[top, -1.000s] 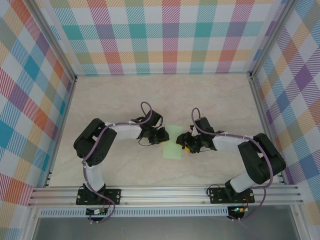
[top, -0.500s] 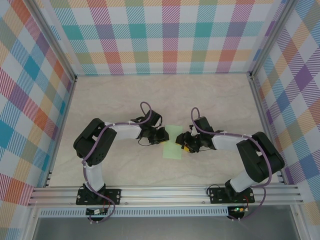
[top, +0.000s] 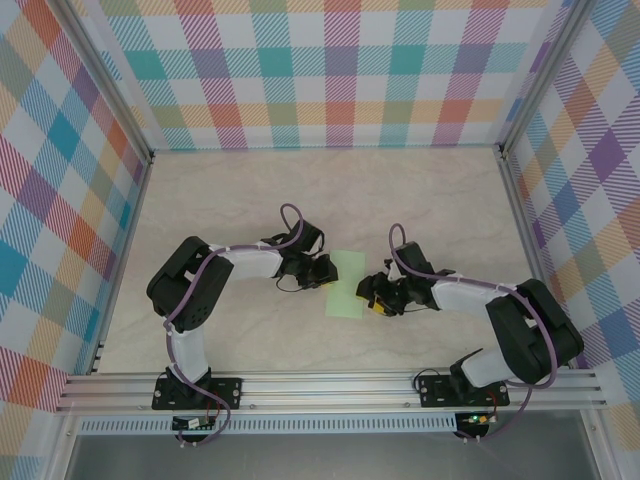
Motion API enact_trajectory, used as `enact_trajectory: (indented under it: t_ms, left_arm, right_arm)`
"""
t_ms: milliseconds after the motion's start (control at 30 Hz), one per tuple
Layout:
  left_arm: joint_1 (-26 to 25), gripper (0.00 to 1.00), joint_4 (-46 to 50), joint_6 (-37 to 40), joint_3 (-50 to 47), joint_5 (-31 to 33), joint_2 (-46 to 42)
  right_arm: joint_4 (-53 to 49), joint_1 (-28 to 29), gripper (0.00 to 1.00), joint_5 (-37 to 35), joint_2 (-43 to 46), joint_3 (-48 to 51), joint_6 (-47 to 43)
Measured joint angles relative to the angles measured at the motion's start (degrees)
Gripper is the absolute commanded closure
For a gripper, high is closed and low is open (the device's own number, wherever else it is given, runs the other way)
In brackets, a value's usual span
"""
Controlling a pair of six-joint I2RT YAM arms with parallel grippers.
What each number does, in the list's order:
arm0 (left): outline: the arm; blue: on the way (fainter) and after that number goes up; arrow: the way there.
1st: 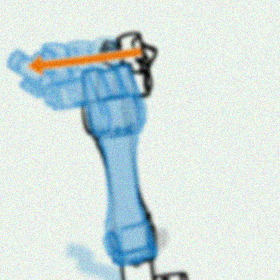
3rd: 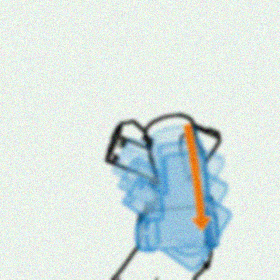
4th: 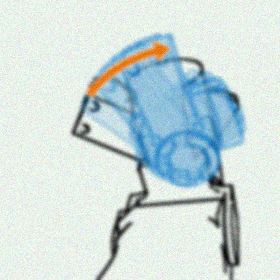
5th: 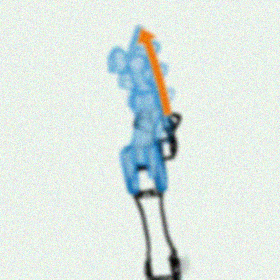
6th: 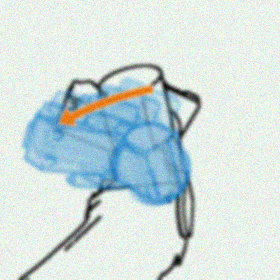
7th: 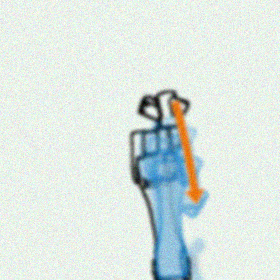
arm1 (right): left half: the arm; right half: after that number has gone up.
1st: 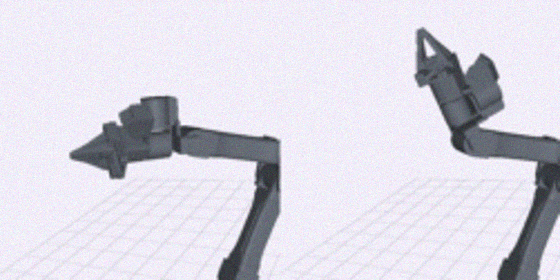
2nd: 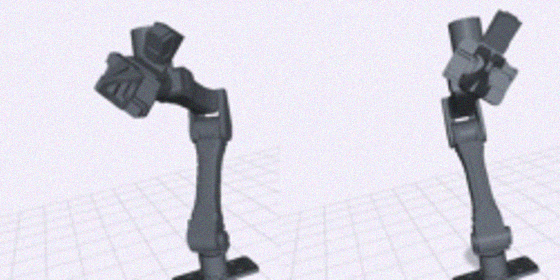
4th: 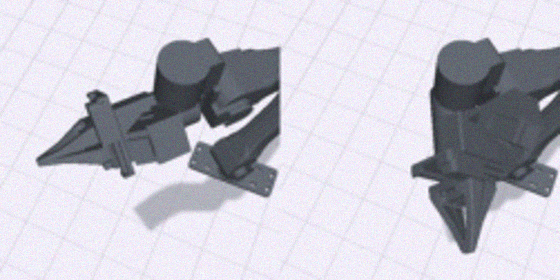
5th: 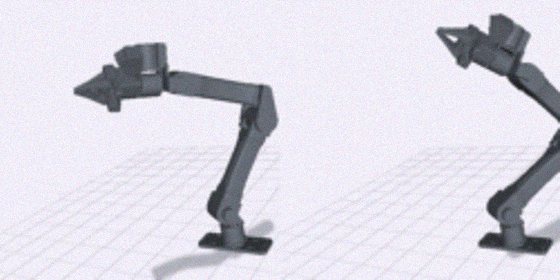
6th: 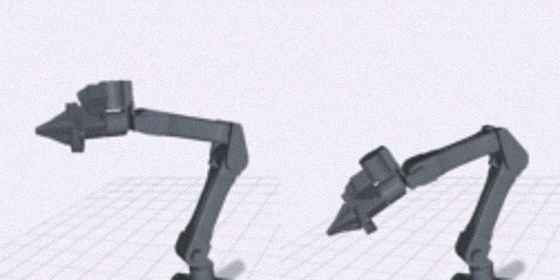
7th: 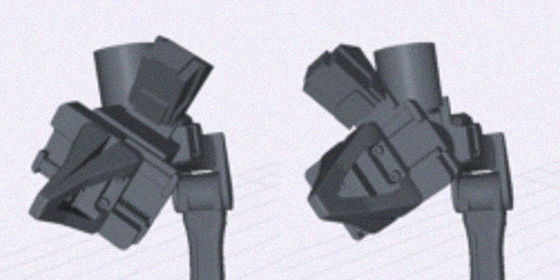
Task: Fold a paper plane with a square sheet of paper (pick it up from the middle)
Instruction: Third fold the triangle at the center of the table.
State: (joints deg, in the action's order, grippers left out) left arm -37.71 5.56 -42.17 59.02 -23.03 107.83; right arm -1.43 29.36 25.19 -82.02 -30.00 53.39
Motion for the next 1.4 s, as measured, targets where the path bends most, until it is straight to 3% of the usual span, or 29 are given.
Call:
enact_trajectory:
  t_ms: [833,1400]
  left_arm:
    - [0.11,0.84,0.07,0.0,0.0,-0.09,0.02]
    - [0.15,0.84,0.09,0.0,0.0,-0.11,0.02]
  right_arm:
    - [3.41,1.4,0.52,1.92,-2.45,0.0,0.83]
    - [4.92,1.44,0.48,1.66,-2.62,-3.54,1.09]
